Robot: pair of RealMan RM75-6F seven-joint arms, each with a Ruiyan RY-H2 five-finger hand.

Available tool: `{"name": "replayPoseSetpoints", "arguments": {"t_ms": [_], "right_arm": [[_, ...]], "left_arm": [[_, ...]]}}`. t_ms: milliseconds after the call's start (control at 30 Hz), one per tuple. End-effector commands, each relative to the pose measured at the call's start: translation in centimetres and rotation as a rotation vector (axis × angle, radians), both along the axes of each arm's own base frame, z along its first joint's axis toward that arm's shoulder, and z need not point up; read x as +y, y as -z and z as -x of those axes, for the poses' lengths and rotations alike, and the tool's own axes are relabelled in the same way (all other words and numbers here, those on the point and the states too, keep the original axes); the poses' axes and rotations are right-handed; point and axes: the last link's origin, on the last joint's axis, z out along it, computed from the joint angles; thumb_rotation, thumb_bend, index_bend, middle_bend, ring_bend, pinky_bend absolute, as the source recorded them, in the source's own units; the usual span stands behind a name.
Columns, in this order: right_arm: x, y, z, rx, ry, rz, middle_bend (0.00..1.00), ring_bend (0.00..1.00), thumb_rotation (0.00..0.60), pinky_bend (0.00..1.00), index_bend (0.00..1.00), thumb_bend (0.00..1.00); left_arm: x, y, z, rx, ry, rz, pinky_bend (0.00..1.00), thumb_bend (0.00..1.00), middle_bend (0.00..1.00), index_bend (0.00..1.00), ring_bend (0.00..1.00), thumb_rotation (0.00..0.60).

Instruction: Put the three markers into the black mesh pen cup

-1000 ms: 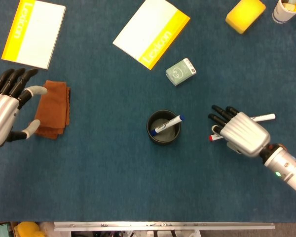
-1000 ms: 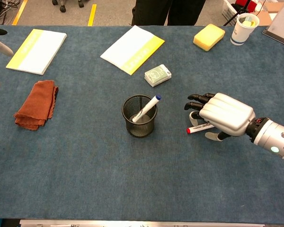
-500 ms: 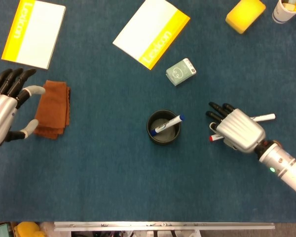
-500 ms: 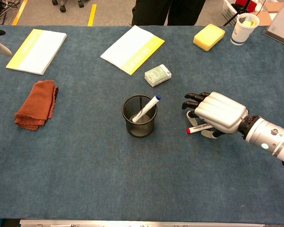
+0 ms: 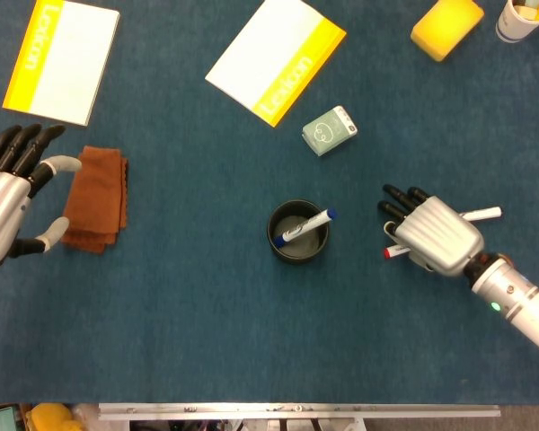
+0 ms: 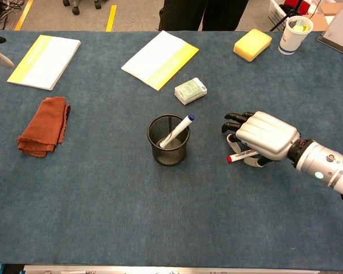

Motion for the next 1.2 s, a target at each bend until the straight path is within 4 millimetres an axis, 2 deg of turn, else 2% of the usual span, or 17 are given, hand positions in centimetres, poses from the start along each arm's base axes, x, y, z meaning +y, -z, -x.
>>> {"name": "replayPoseSetpoints", "arguments": {"t_ms": [33,267,400,733,933,1033,1200], "right_arm": [[0.0,0.0,-0.1,-0.003,0.003,0.000,0.26,0.10,0.600,0.27,0.57,0.22],[-0.2,-0.7,-0.5,-0.045,0.039,0.008,0.28,0.10,0.600,0.27,0.63,0.25],[-0.2,-2.1,-1.5,-0.153,0.095,-0.001,0.29,0.10,0.600,0.27,0.64,0.26],[-0.2,-7.9,-6.1,-0.505,0.186,-0.048,0.30,0.10,0.600,0.27,0.64,0.26],[0.0,-10.3,-8.9,-0.672,0.245,-0.147,0.31,0.10,0.600,0.27,0.64,0.26],[0.0,-10.8,-10.0,-0.728,0.287,-0.209,0.31,0.10,0.600,0.27,0.64,0.26],[0.2,-10.2,-11.5,-0.805,0.355,-0.325,0.31,0.10,0.600,0.27,0.64,0.26]], "left_arm": [[0.0,0.0,0.0,-0.001,0.000,0.000,0.01,0.28,0.07,0.26,0.00,0.600],[0.0,-0.1,0.0,-0.005,0.000,-0.004,0.01,0.28,0.07,0.26,0.00,0.600],[0.0,-0.2,0.1,-0.005,-0.003,-0.005,0.01,0.28,0.07,0.26,0.00,0.600],[0.1,-0.4,-0.2,-0.004,-0.001,-0.007,0.01,0.28,0.07,0.26,0.00,0.600],[0.1,-0.5,-0.5,-0.003,0.006,-0.007,0.01,0.28,0.07,0.26,0.00,0.600],[0.0,-0.6,-0.6,-0.002,0.006,-0.007,0.01,0.28,0.07,0.26,0.00,0.600],[-0.1,-0.7,-0.6,-0.002,0.005,-0.008,0.01,0.28,0.07,0.26,0.00,0.600]]}}
